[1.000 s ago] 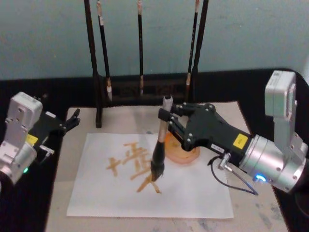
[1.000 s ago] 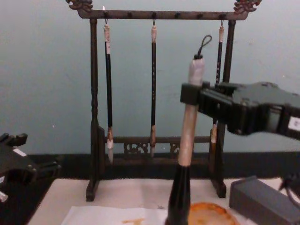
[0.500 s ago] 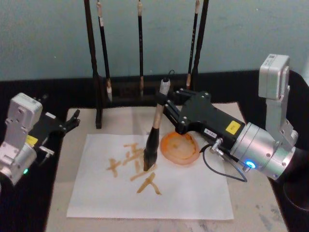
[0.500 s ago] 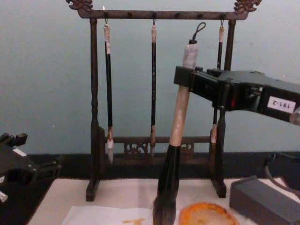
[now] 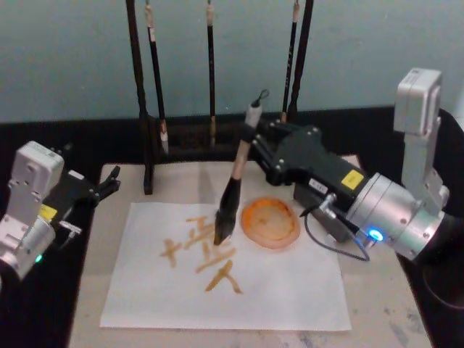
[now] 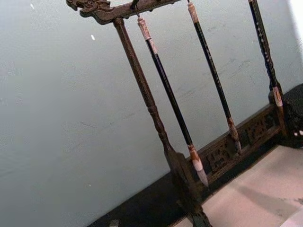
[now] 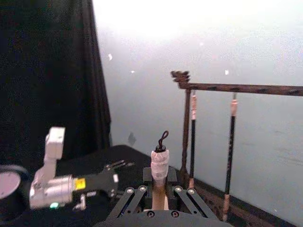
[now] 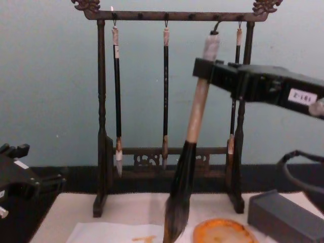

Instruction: Pick up the brush from the inkstone, write on the paper, then place the brush back to its original position.

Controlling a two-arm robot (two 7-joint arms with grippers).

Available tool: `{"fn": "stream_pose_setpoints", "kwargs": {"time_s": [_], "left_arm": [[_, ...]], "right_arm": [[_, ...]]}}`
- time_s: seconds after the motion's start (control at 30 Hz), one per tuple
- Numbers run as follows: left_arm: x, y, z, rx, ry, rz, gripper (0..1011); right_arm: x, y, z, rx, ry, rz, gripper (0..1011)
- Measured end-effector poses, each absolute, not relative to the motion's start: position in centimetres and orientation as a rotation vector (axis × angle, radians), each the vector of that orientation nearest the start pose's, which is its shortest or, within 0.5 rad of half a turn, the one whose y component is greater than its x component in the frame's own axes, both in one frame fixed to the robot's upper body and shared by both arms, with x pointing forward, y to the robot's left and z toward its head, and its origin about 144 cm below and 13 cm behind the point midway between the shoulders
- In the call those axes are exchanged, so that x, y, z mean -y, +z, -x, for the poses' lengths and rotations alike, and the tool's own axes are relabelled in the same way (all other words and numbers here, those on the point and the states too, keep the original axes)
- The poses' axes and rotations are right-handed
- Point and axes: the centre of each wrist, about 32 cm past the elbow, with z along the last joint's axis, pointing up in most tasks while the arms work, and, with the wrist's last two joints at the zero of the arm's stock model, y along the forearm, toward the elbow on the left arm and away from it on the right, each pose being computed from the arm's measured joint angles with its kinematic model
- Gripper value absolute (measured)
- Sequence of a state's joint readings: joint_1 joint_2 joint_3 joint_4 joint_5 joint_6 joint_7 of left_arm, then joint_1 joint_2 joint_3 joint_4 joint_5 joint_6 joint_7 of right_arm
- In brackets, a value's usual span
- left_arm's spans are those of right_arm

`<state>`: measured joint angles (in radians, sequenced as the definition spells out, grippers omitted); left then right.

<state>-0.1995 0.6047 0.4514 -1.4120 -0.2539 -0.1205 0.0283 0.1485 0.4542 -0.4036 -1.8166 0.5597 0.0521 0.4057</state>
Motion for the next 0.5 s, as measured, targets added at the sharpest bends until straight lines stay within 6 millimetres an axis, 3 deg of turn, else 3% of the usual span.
{"fn": "stream_pose_setpoints", "kwargs": {"time_s": [0.5], "left_arm": [[-31.0, 114.0, -48.9, 0.285, 1.248, -0.304, 1010]], "right_arm": [[23.4, 124.8, -48.8, -0.307, -0.798, -0.250, 172]]}}
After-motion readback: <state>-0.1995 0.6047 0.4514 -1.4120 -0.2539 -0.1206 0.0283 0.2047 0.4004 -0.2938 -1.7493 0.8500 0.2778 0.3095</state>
